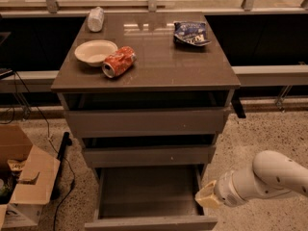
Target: Close bottom drawer
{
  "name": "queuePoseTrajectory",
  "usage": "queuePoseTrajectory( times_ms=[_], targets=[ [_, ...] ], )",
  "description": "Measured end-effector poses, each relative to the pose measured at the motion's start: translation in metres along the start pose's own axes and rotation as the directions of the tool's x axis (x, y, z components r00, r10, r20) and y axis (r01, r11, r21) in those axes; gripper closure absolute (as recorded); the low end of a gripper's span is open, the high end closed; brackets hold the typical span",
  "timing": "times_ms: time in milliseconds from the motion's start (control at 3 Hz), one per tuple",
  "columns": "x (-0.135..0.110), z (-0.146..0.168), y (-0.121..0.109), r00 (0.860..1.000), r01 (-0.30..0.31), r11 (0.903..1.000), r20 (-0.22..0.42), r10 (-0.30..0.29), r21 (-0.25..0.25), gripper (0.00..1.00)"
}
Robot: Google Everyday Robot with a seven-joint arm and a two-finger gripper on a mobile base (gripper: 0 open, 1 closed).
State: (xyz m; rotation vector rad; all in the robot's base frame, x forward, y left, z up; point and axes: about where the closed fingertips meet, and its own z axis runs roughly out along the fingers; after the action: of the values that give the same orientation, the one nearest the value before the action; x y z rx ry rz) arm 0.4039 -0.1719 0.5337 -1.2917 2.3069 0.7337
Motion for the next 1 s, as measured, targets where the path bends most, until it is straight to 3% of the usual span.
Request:
queuePoseTrajectory(
  times_ms=[333, 1000],
  targets=[
    [0.02, 0.027, -0.009, 1.0, -0.023, 0.9997, 0.001, 0.023, -0.009, 1.0],
    [0.075, 0.081, -0.037, 0.991, -0.132, 0.9904, -0.01, 0.131, -0.042, 1.0]
  ],
)
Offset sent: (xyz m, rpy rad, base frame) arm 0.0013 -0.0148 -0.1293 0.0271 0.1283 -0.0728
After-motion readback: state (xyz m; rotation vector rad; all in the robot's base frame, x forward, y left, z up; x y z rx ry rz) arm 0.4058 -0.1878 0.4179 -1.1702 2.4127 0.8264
